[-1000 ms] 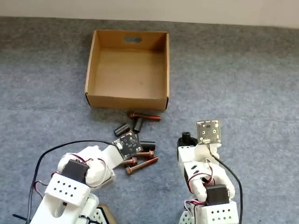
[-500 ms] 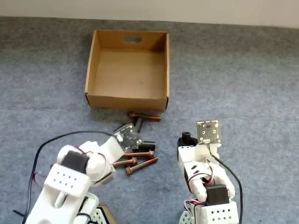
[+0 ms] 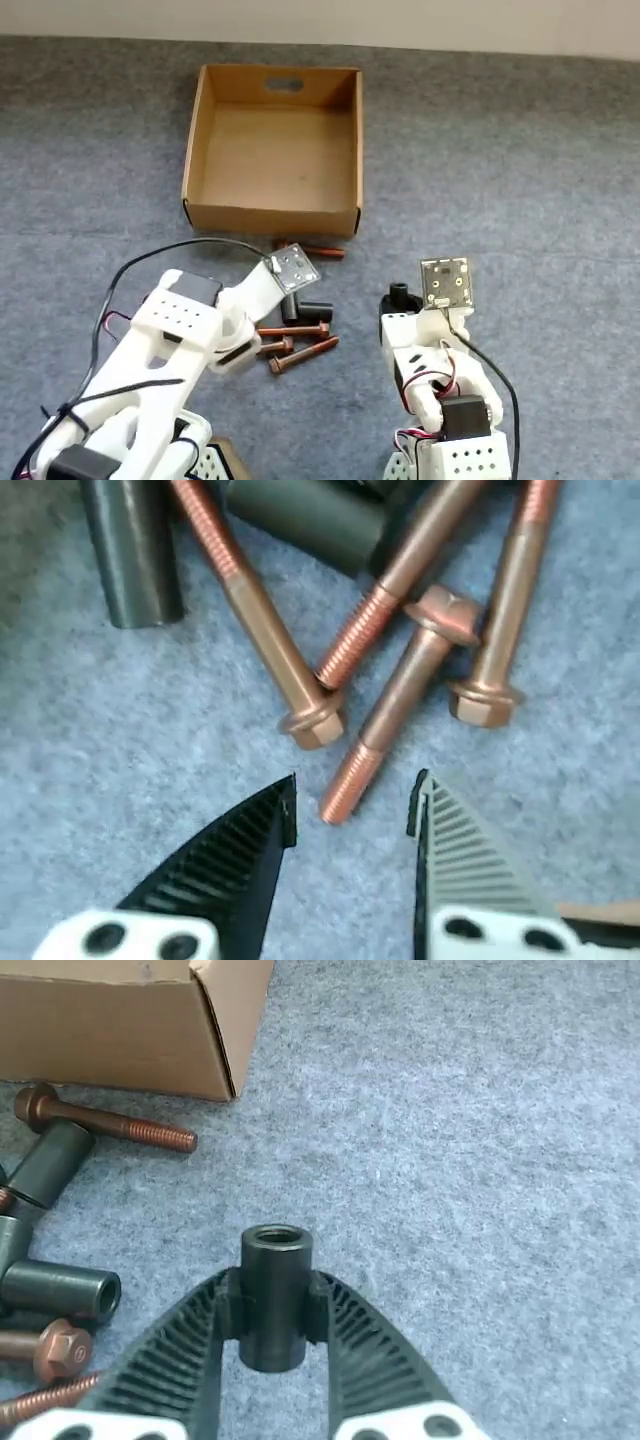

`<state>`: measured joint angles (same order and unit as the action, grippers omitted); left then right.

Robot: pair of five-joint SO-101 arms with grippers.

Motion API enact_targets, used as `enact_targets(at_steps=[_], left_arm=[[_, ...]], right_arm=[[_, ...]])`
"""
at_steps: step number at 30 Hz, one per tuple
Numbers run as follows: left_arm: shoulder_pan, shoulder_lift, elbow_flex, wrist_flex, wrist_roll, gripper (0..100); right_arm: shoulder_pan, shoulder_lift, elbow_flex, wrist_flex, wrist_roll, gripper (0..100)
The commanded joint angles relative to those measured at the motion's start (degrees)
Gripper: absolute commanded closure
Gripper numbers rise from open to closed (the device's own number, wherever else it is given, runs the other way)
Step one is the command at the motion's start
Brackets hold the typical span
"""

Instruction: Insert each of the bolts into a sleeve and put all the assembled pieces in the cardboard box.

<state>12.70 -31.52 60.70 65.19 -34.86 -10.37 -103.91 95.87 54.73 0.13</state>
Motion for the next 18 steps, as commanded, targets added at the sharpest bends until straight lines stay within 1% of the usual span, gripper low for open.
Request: enact_targets(at_steps=[1,11,13,17,18], left_arm=[[-0.5,1.8,-2.5,-2.3,-0.1,80],[-0.4,14.8,-2.8,-5.5,-0.1,81],[-0.4,15.1,-2.8,-5.4,-0.1,84],[-0.4,15.1,-2.8,-5.1,-0.1,99],[-0.4,15.1,-2.7,-5.1,-0.1,100]], right_arm=[[0.3,-0.7,1.8,0.1,-0.1,99.2],[0.3,-0.7,1.8,0.1,-0.1,99.2],[0.3,-0.7,1.8,0.1,-0.1,99.2],[0.3,-0.7,1.8,0.1,-0.1,99.2],[0.3,-0.7,1.8,0.0,-0.1,99.2]])
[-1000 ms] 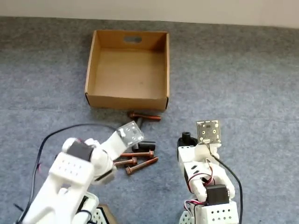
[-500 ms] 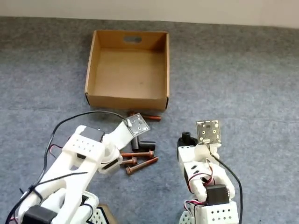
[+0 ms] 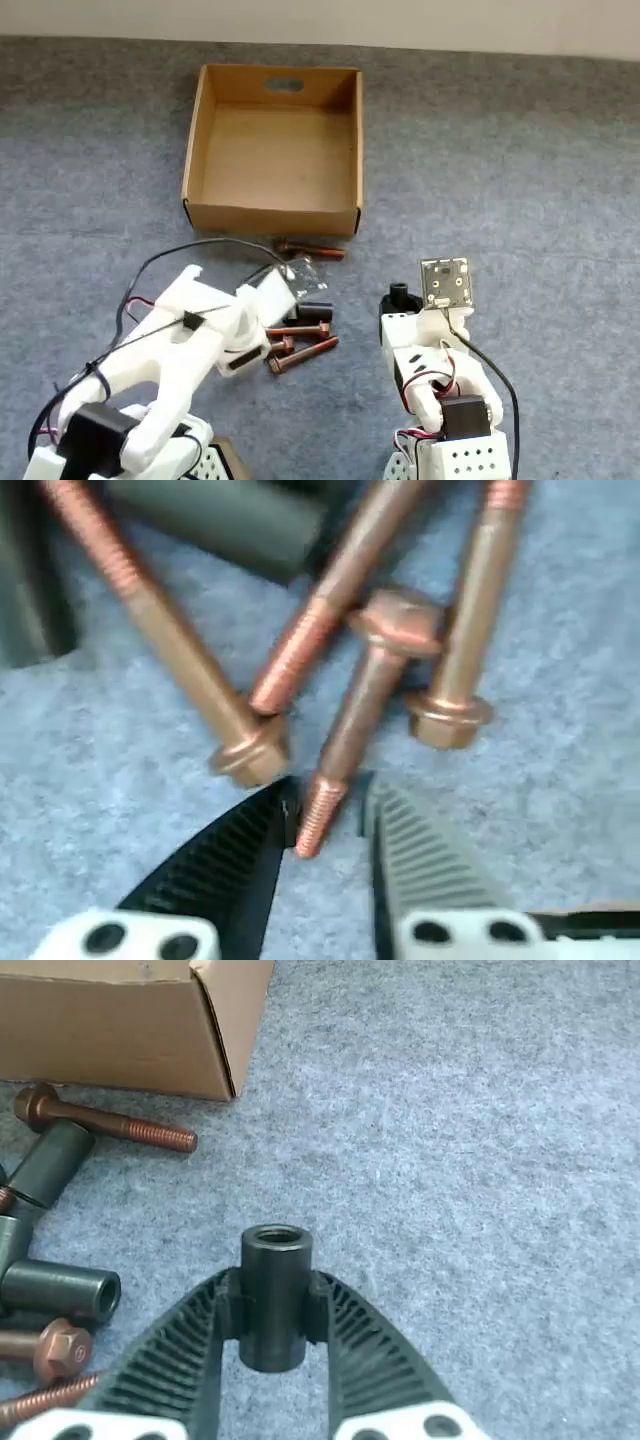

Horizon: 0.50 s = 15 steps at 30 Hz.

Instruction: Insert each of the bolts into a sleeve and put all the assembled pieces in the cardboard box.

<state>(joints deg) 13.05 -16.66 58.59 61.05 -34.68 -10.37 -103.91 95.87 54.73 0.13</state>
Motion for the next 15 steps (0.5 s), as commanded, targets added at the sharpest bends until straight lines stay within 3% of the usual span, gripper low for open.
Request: enact_targets(at_steps=[1,9,15], left_arm=[[-0.7,0.2,-0.5,-0.9,-0.3,98],[-0.7,-2.8,-0.5,1.9,-0.3,99],[-0.7,-16.7,-0.3,11.3,-0.3,99]], right_arm=[[0.3,-0.7,1.8,0.0,-0.1,99.2],[0.3,-0.7,1.8,0.0,-0.1,99.2],[0.4,-0.7,1.8,0.0,-0.1,99.2]])
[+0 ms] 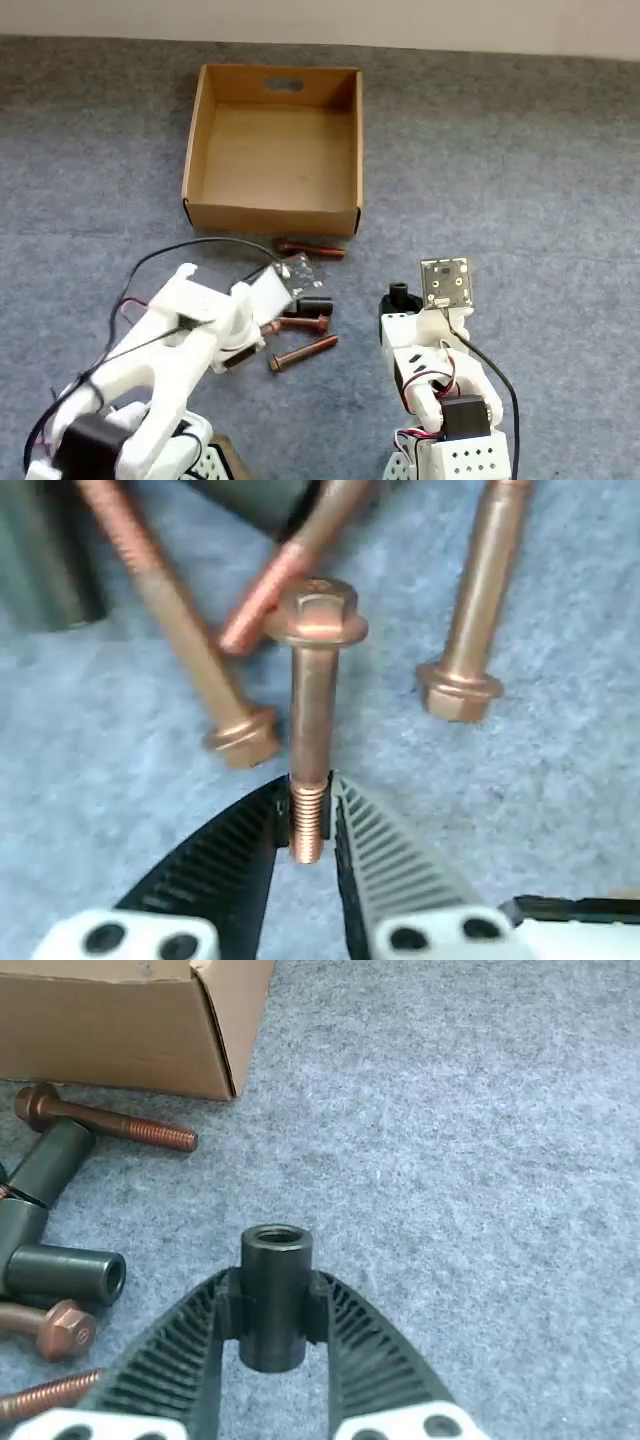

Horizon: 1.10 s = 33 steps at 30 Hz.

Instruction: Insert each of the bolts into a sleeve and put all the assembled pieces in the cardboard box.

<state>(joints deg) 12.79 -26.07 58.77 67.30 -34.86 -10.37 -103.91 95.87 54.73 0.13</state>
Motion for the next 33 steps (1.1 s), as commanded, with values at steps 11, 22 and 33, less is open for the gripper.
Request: enact_targets(at_steps=[11,22,33], left_arm=[[-8.0,-31.1,5.9,13.0,0.2,99],[-23.0,-33.5,23.2,-6.4,-0.1,99],[-23.2,-14.0,9.9,-6.4,5.2,85]], right_arm=[[0.5,-0.7,1.8,0.0,-0.1,99.2],[0.5,-0.7,1.8,0.0,-0.1,99.2],[0.5,-0.7,1.8,0.0,-0.1,99.2]])
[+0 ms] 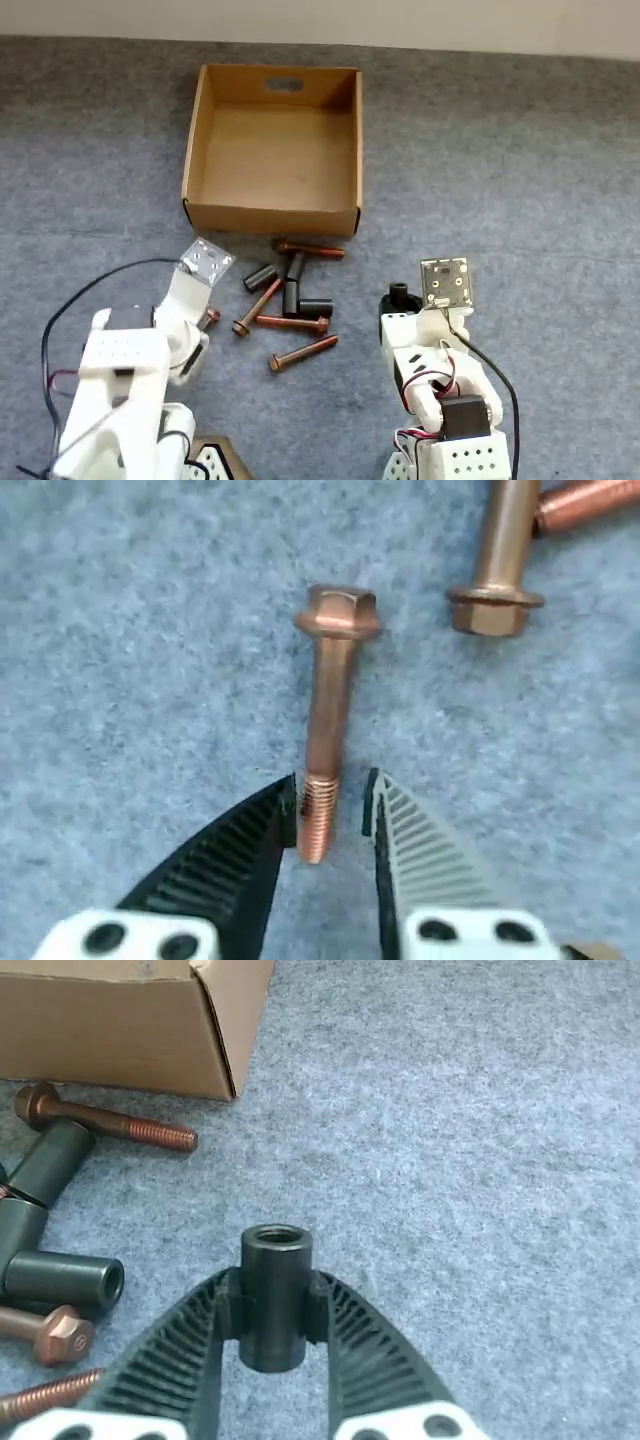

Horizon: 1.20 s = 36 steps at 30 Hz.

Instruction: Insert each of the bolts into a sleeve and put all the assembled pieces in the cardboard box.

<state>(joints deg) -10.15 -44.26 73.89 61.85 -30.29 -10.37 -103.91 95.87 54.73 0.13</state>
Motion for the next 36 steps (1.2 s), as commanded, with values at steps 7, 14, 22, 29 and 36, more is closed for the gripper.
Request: enact_targets(at_steps=[7,14,22,29,36], left_arm=[[0.2,12.0,-12.2,-2.7,0.6,85],[0.3,18.1,-12.2,-9.4,0.7,85],[1.5,19.3,-13.2,-11.3,5.1,85],[3.0,19.4,-13.1,-15.9,7.5,85],[3.0,19.5,-13.1,-16.4,7.5,95]], right_arm=[[0.5,-0.7,1.8,0.0,0.0,99.2],[0.5,-0.7,1.8,0.0,0.0,99.2],[0.5,-0.7,1.8,0.0,0.0,99.2],[0.5,-0.7,1.8,0.0,0.0,99.2],[0.5,-0.7,1.8,0.0,0.0,99.2]])
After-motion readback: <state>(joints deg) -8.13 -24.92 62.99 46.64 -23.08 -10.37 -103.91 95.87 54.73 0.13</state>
